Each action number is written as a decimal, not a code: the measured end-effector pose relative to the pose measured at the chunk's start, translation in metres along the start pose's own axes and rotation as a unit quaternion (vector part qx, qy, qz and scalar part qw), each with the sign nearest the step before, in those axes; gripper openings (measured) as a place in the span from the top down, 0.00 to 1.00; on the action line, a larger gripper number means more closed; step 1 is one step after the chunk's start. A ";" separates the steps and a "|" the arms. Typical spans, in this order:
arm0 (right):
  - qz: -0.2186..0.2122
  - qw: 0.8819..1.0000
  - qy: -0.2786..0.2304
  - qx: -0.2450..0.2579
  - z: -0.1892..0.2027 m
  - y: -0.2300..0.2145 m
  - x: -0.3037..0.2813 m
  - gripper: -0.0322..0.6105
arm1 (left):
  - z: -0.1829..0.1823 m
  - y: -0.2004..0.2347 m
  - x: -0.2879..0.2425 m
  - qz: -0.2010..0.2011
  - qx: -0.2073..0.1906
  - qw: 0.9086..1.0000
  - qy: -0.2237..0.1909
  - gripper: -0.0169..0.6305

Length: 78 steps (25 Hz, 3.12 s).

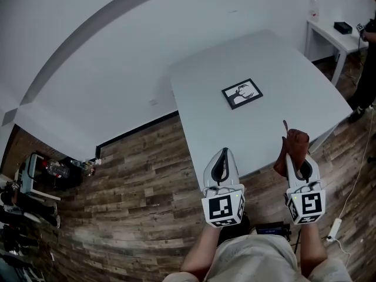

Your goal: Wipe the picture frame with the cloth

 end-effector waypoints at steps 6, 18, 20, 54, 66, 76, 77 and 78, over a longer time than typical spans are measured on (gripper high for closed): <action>0.012 1.000 0.007 -0.005 -0.004 0.007 -0.063 0.80 | 0.007 0.041 -0.048 0.005 0.004 1.000 0.010 0.97; 0.012 0.999 0.028 0.015 -0.006 0.052 -0.160 0.80 | 0.014 0.126 -0.108 0.011 0.020 1.000 0.003 0.97; 0.012 0.999 0.031 0.017 -0.007 0.055 -0.173 0.80 | 0.014 0.136 -0.117 0.011 0.019 1.000 0.003 0.97; -0.199 0.918 0.338 0.055 0.177 0.122 -0.474 0.80 | 0.072 0.173 -0.232 -0.067 0.022 0.997 -0.009 0.97; -0.221 0.875 0.415 0.112 0.222 0.161 -0.503 0.80 | 0.092 0.177 -0.225 -0.079 0.037 0.996 0.009 0.97; -0.167 0.878 0.429 0.128 0.229 0.087 -0.530 0.80 | 0.098 0.170 -0.240 -0.064 0.042 0.997 0.017 0.97; -0.161 0.878 0.430 0.133 0.229 0.077 -0.533 0.80 | 0.098 0.169 -0.241 -0.063 0.042 0.997 0.017 0.97; -0.154 0.878 0.432 0.137 0.229 0.067 -0.534 0.80 | 0.098 0.168 -0.242 -0.062 0.042 0.997 0.016 0.97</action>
Point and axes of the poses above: the fingertips, and each gripper's own axes: x backward along the fingers, y to its left, z out of its underside, the point moved 2 cm from there along x, backward along the fingers, and after that the axes turned 12 degrees about z, right-handed, at the moved point
